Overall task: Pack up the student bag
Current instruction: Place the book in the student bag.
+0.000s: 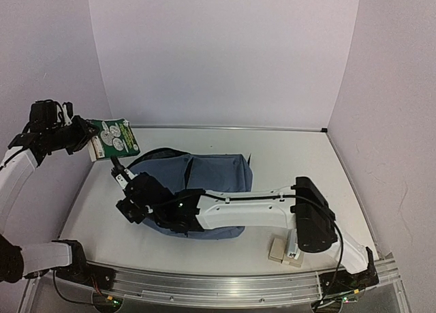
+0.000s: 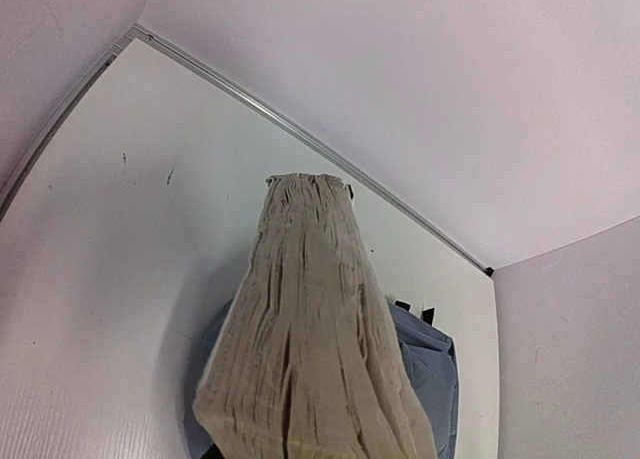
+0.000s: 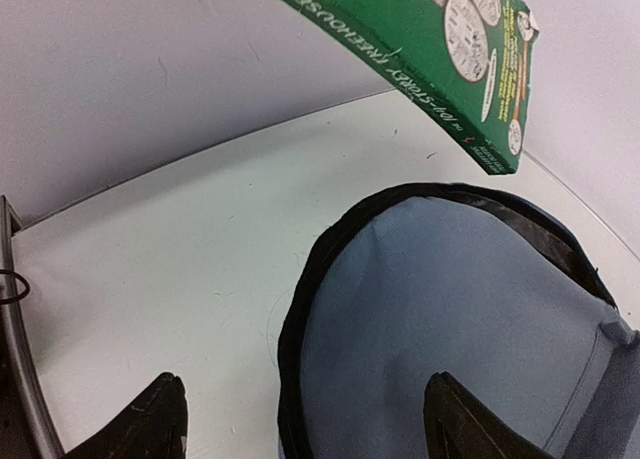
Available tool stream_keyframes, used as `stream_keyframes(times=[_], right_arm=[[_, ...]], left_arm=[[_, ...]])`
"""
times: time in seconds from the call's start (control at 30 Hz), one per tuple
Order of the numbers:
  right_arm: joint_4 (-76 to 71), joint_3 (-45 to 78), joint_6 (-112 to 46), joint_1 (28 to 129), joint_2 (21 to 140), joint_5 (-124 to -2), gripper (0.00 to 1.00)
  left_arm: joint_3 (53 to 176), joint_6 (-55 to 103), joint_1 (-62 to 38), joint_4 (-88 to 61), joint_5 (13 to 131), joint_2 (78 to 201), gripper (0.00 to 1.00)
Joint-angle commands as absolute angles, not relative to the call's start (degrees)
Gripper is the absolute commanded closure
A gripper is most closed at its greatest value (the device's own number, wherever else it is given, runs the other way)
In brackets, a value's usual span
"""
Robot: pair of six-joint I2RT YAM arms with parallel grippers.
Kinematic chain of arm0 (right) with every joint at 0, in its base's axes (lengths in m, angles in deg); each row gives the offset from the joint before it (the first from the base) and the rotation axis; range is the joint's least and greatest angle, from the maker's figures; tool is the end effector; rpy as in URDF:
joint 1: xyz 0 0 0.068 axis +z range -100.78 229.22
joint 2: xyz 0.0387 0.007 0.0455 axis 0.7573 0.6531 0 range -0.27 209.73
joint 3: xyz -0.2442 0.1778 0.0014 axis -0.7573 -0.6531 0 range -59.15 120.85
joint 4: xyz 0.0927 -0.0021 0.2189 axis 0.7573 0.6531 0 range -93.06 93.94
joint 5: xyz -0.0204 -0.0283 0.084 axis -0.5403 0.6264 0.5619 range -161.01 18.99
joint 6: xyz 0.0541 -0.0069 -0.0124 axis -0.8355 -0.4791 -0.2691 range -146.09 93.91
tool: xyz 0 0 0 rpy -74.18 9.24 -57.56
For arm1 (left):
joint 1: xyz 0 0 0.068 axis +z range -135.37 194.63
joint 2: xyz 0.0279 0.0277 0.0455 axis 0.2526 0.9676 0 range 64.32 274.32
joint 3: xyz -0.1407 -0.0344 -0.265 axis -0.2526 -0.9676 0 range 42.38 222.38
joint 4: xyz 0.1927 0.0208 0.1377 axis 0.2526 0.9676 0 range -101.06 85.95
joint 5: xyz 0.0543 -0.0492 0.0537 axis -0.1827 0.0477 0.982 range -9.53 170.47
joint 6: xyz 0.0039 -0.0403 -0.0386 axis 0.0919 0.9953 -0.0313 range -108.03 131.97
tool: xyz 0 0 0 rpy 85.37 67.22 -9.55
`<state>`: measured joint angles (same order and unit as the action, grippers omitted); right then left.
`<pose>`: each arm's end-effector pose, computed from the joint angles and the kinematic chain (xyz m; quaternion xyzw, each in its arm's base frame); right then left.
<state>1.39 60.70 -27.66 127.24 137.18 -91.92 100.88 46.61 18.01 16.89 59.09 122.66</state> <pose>0.1310 0.5508 0.2618 -0.4250 0.7034 0.2361 0.5185 0.1827 -0.0033 0.3732 -0.1834 0.8267 -0.2898 0.4461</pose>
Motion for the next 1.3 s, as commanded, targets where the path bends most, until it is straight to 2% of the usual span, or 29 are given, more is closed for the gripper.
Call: stream_keyframes(times=[0.0, 0.1, 0.17, 0.23, 0.4, 0.5, 0.77, 0.87, 1.07, 1.27], right_arm=[[1.9, 70.4, -21.9, 126.7, 143.8, -94.7, 0.23], [2.0, 74.9, -21.0, 126.7, 147.7, -95.6, 0.26], [2.1, 77.2, -20.9, 126.7, 149.9, -97.7, 0.39], [2.1, 78.8, -21.6, 126.6, 150.7, -100.1, 0.56], [0.2, 78.0, -25.4, 126.5, 146.8, -105.0, 0.88], [-1.7, 73.5, -31.6, 125.6, 141.2, -108.2, 0.99], [-8.5, 55.4, -43.2, 122.9, 126.2, -110.1, 1.0], [-11.5, 51.1, -44.3, 122.7, 122.5, -110.6, 1.0], [-16.2, 46.6, -43.6, 122.8, 119.6, -109.4, 1.0], [-16.7, 46.4, -43.8, 122.7, 119.5, -108.5, 1.0]], left_arm=[[102.5, 47.6, 18.0, 17.6, 61.5, 117.7, 1.0], [102.9, 47.4, 18.0, 21.0, 62.1, 115.6, 1.0], [103.0, 47.4, 18.0, 22.6, 62.1, 114.3, 1.0], [103.0, 47.3, 18.0, 24.1, 61.7, 113.1, 1.0], [102.3, 46.3, 18.0, 25.8, 57.6, 110.0, 1.0], [101.6, 46.5, 18.0, 26.4, 57.5, 106.2, 1.0], [100.8, 50.5, 18.0, 32.6, 62.6, 99.5, 1.0], [96.1, 53.2, 18.0, 29.5, 56.8, 98.4, 1.0], [87.3, 59.3, 18.0, 12.5, 38.5, 104.3, 1.0], [86.7, 60.6, 18.0, 4.9, 33.5, 111.0, 1.0]])
